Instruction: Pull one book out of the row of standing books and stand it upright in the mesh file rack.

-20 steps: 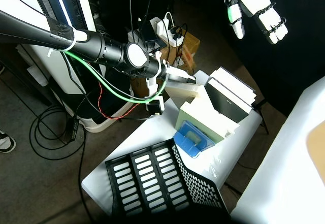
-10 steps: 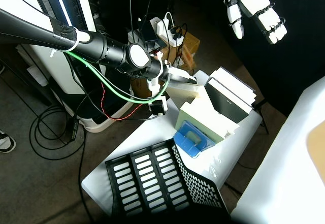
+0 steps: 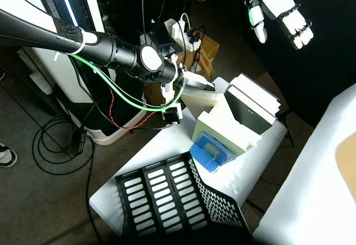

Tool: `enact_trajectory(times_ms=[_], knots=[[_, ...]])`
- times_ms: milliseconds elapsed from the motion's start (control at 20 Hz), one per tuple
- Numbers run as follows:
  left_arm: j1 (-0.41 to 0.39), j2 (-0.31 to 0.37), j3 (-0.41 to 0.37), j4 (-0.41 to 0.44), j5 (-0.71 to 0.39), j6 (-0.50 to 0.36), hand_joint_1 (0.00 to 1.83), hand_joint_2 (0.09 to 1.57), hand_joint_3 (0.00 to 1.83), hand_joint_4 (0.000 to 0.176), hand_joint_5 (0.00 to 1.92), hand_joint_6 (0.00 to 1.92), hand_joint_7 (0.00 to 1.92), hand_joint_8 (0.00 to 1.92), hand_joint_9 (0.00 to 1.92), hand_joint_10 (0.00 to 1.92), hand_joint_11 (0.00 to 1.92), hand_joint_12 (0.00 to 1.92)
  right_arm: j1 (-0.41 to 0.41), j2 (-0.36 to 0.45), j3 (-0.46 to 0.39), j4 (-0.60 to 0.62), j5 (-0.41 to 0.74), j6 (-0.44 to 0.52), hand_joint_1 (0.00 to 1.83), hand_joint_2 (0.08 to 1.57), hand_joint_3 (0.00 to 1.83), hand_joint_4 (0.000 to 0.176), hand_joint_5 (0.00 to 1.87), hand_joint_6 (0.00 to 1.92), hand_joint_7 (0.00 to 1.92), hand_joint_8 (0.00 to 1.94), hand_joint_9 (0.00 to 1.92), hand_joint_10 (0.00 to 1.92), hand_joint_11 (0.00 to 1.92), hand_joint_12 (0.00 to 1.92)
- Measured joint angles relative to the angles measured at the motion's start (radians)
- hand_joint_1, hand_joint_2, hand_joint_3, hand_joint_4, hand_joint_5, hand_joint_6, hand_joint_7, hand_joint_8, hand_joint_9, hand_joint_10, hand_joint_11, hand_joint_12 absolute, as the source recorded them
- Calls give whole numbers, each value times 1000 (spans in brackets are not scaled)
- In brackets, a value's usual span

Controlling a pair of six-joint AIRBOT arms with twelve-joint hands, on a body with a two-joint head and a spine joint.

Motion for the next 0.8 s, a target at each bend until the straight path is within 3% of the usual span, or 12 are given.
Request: enact_trajectory(times_ms=[150, 200, 250, 300, 400, 450, 500, 550, 600, 750, 800], knots=[[0, -3, 3, -4, 0, -2, 495, 1422, 1, 0, 54, 34, 0, 0, 0, 0, 0, 0, 0, 0, 17, 8, 10, 1, 320, 1064, 618, 0, 102, 4, 131, 0, 88, 0, 0, 630], [0, -11, 13, -6, 7, -4, 436, 1414, 0, 16, 40, 30, 0, 0, 0, 0, 0, 0, 0, -1, 26, 9, 20, 2, 320, 1064, 618, 0, 102, 4, 131, 0, 88, 0, 0, 630], [0, -15, 17, -11, 9, -7, 436, 1414, 0, 16, 40, 30, 0, 0, 0, 0, 0, 0, 0, -3, 33, 16, 26, 2, 320, 1064, 618, 0, 102, 4, 131, 0, 88, 0, 0, 630], [4, -19, 22, -7, 20, -15, 384, 1385, 0, 40, 41, 32, 0, 0, 0, 0, 0, 0, 0, -3, 38, 32, 26, 2, 320, 1064, 618, 0, 102, 4, 131, 0, 88, 0, 0, 630], [4, -19, 22, 0, 29, -16, 399, 1382, 0, 39, 47, 36, 0, 0, 0, 0, 0, 0, 0, -3, 30, 28, 17, 2, 320, 1064, 618, 0, 102, 4, 131, 0, 88, 0, 0, 630], [4, -19, 22, 4, 28, -16, 418, 1385, 0, 54, 53, 39, 0, 0, 0, 0, 0, 0, 0, -3, 20, 17, 9, 1, 320, 1064, 618, 0, 102, 4, 131, 0, 88, 0, 0, 630], [4, -19, 22, 5, 28, -19, 404, 1388, 0, 124, 3, 18, 0, 0, 0, 0, 0, 0, 0, -3, 16, 15, 5, 1, 320, 1064, 618, 0, 102, 4, 131, 0, 88, 0, 0, 630], [4, -19, 22, 5, 28, -19, 404, 1388, 0, 124, 3, 18, 0, 0, 0, 0, 0, 0, 0, -2, 15, 16, 4, 1, 320, 1064, 618, 0, 102, 4, 131, 0, 88, 0, 0, 630], [4, -19, 22, 3, 28, -19, 376, 1361, 0, 63, 24, 24, 0, 0, 0, 0, 0, 0, 0, -2, 15, 16, 4, 1, 320, 1064, 618, 0, 102, 4, 131, 0, 88, 0, 0, 630], [4, -19, 22, 3, 27, -19, 415, 1357, 0, 60, 21, 18, 0, 0, 0, 0, 0, 0, 0, -2, 17, 26, 3, 1, 320, 1064, 618, 0, 102, 4, 131, 0, 88, 0, 0, 630], [4, -19, 22, 1, 27, -19, 373, 1359, 0, 52, 27, 18, 0, 0, 0, 0, 0, 0, 0, -2, 20, 35, 5, 1, 320, 1064, 618, 0, 102, 4, 131, 0, 88, 0, 0, 630]])
